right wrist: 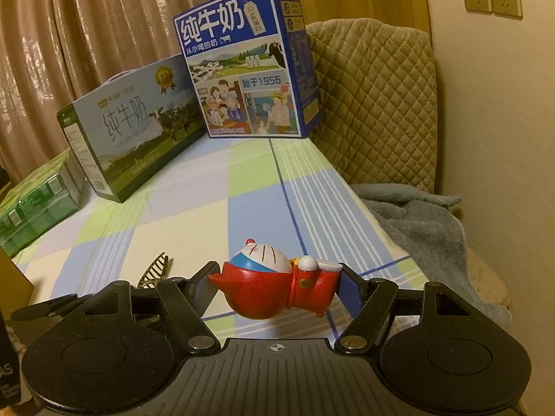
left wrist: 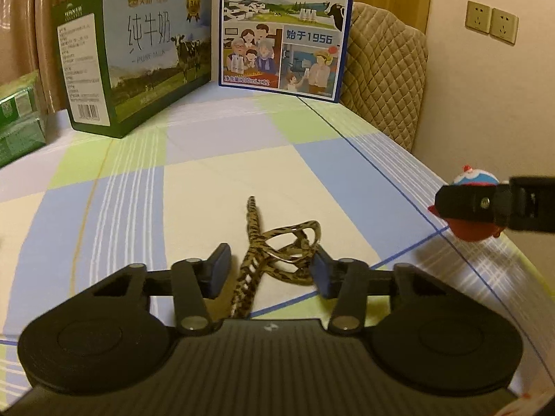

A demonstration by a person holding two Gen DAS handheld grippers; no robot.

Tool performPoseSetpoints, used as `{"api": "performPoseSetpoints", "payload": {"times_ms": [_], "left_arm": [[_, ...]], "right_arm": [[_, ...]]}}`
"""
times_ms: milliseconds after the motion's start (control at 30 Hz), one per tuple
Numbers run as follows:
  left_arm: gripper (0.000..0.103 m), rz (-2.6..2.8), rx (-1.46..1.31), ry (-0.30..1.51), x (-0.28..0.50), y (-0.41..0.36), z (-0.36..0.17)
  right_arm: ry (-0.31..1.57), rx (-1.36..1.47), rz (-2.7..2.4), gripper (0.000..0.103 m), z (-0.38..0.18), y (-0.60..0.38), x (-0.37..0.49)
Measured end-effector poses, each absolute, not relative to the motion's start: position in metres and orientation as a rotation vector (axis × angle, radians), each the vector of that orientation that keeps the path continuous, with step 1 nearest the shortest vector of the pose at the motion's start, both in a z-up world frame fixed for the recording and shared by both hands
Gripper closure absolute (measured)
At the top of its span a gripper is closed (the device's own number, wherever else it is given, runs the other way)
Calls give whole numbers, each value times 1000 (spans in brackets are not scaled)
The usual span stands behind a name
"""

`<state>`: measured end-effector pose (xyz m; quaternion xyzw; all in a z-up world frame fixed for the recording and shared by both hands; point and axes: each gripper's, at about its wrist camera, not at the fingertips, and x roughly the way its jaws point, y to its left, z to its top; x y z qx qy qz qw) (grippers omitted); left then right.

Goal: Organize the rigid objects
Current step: 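Lift the keychain with the left tool while the right tool lifts the Doraemon toy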

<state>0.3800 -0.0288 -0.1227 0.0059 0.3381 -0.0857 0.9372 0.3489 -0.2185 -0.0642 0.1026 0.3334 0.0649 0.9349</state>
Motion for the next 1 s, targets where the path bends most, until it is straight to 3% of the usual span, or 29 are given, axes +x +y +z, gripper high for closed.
{"api": "performPoseSetpoints", "payload": {"times_ms": [533, 767, 1000], "left_arm": [[68, -120, -51, 754, 265, -2, -99], [68, -96, -47, 768, 198, 9, -79], [68, -111, -16, 815, 154, 8, -88]], "right_arm": [[662, 192, 207, 35, -55, -198, 327], [636, 163, 241, 35, -42, -188, 272], [735, 211, 220, 35, -57, -193, 207]]}}
